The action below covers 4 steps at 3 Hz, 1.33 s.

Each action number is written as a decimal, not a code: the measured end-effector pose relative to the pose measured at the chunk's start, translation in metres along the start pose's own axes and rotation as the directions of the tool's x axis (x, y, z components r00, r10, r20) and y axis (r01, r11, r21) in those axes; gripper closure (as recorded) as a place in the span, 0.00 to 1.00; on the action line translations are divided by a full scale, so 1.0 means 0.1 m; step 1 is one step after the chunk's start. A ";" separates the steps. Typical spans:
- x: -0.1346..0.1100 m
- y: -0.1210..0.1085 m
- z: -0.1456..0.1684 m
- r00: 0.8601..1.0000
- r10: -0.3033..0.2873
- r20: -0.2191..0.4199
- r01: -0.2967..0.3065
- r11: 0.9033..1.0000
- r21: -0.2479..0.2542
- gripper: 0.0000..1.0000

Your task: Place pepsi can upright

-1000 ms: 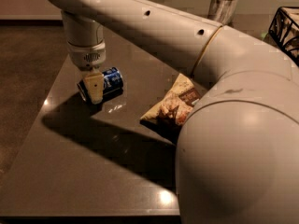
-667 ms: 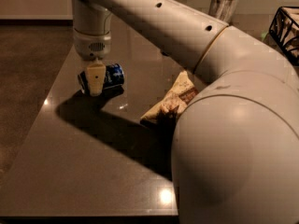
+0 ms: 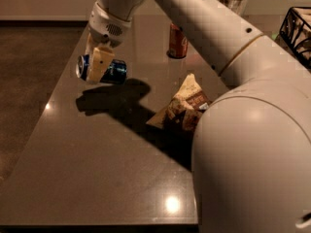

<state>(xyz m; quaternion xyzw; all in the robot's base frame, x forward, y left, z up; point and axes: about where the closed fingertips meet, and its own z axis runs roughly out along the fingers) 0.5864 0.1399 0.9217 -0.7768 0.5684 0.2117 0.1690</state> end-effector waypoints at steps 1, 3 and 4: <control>-0.06 0.04 -0.16 0.985 0.058 0.161 -0.066 0.997 0.039 1.00; -0.17 0.01 -0.20 0.910 0.143 0.388 -0.206 0.971 0.124 1.00; -0.25 -0.13 -0.17 0.851 0.179 0.493 -0.275 0.953 0.128 1.00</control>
Offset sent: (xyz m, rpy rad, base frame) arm -0.0029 -0.0085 0.0365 0.4510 0.0749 -0.2710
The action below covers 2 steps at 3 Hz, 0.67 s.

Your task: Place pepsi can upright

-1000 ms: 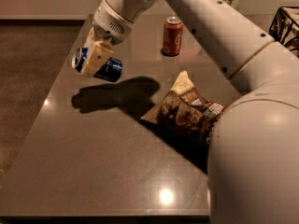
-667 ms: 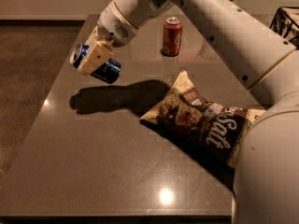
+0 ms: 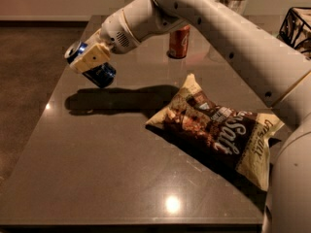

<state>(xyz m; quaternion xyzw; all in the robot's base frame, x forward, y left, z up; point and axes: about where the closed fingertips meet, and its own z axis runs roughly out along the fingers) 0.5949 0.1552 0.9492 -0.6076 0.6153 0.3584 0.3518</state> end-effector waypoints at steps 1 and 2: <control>0.01 -0.09 0.05 0.998 0.035 0.058 -0.036 0.999 0.005 1.00; 0.10 -0.20 0.07 0.994 0.061 0.096 -0.064 0.998 0.027 1.00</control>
Offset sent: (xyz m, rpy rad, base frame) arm 0.0374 -0.0085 -0.0219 0.1431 0.0486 -0.1155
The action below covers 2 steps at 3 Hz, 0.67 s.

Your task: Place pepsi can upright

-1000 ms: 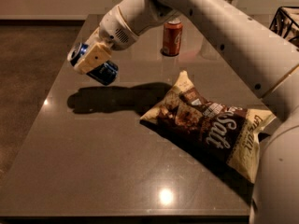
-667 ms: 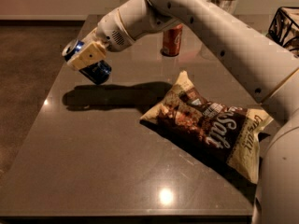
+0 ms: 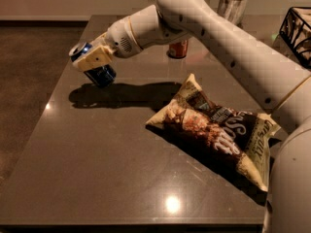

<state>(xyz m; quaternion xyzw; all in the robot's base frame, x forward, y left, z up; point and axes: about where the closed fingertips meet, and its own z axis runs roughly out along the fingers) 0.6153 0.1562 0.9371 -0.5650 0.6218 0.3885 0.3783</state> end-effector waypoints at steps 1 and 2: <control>0.12 -0.14 -0.01 0.999 0.034 0.042 -0.035 0.999 0.031 1.00; 0.18 -0.22 -0.02 0.996 0.054 0.069 -0.058 0.997 0.046 1.00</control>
Offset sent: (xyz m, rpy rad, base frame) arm 0.0328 -0.0233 -0.0222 0.0981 0.0381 -0.1150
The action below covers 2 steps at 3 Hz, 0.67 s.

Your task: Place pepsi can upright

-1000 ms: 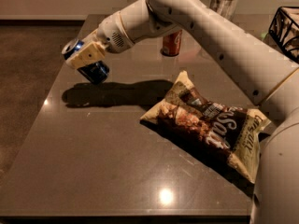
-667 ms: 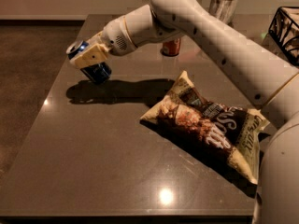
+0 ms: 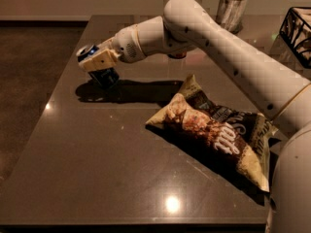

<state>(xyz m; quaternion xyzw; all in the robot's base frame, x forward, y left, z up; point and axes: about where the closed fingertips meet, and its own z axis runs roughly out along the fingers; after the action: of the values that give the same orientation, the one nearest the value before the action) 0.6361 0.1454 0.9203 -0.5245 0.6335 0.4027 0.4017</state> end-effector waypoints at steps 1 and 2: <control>0.05 -0.09 -0.02 0.998 0.042 0.053 -0.043 0.999 0.006 1.00; 0.09 -0.15 -0.06 0.994 0.062 0.093 -0.064 0.998 0.009 0.82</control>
Offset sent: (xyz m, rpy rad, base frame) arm 0.0228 -0.0240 -0.0095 0.1456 0.0554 -0.0705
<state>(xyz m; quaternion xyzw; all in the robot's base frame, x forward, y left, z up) 0.6494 0.1348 0.9131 -0.4826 0.6329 0.4353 0.4208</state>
